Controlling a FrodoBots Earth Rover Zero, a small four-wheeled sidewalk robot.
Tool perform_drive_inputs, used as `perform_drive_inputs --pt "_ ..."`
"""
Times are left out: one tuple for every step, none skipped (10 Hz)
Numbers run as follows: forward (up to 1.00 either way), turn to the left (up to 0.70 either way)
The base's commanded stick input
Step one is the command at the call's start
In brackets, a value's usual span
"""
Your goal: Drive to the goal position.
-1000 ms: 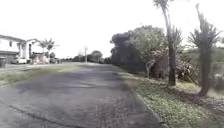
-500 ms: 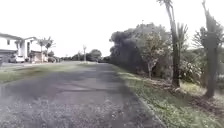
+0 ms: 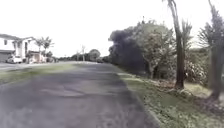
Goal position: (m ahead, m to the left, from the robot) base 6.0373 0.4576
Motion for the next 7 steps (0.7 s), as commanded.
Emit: perform_drive_inputs --pt "0.70 0.00" --pt "0.70 0.00" --pt "0.70 0.00" --pt "0.70 0.00" --pt "0.70 0.00" --pt "0.70 0.00" --pt "0.70 0.00"
